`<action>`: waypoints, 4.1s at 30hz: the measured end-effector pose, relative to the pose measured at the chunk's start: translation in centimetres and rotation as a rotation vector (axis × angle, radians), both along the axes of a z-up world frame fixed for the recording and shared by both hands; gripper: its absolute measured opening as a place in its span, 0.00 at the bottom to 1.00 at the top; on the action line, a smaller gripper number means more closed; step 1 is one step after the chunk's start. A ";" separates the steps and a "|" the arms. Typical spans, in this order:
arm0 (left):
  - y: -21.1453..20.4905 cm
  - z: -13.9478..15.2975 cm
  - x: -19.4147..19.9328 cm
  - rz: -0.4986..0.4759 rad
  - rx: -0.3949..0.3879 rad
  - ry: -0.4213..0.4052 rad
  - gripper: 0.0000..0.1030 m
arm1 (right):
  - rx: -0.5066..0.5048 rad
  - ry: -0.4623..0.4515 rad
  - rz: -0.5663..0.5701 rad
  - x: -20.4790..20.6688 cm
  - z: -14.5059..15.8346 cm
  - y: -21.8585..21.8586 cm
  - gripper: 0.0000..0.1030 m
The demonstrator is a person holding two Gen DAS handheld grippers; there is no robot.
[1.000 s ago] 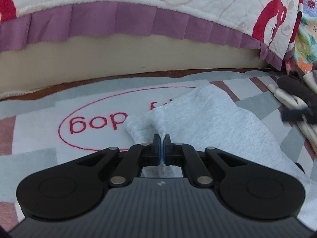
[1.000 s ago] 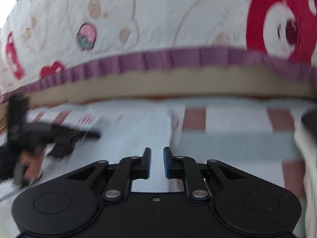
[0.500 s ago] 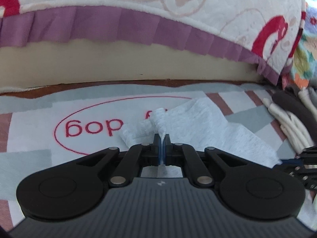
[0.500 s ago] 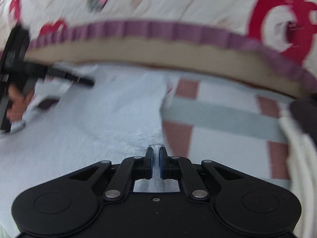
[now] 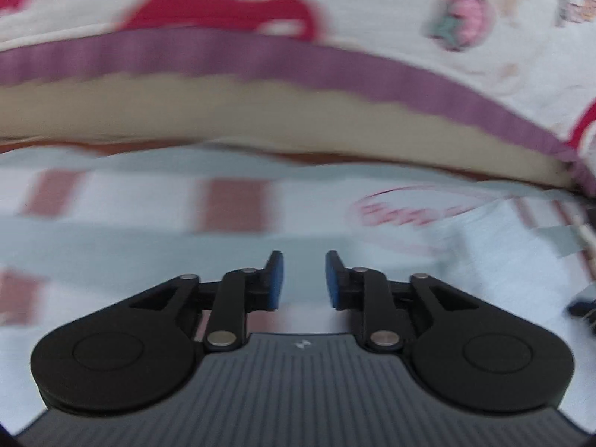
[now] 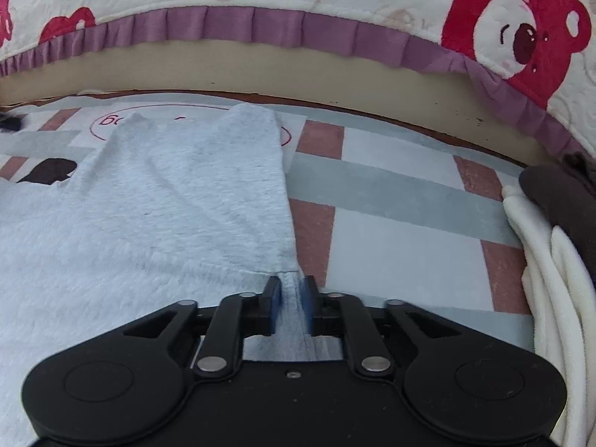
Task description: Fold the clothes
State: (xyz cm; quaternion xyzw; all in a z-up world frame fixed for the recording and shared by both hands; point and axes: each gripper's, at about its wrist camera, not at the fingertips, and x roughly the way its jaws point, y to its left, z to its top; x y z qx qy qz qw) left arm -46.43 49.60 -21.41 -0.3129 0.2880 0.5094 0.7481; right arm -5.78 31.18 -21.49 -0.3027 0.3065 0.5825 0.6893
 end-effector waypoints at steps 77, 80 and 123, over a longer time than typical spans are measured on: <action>-5.8 -2.8 -10.7 0.086 -0.001 0.189 0.41 | -0.074 0.010 -0.386 -4.8 2.2 -16.3 0.51; -6.3 -2.3 -9.3 0.030 0.014 0.149 0.41 | -0.004 -0.045 -0.338 -6.0 4.1 -15.1 0.51; -0.6 -1.5 19.5 -0.569 -0.110 -0.312 0.08 | 0.021 1.228 -0.674 5.6 -1.7 -2.4 0.79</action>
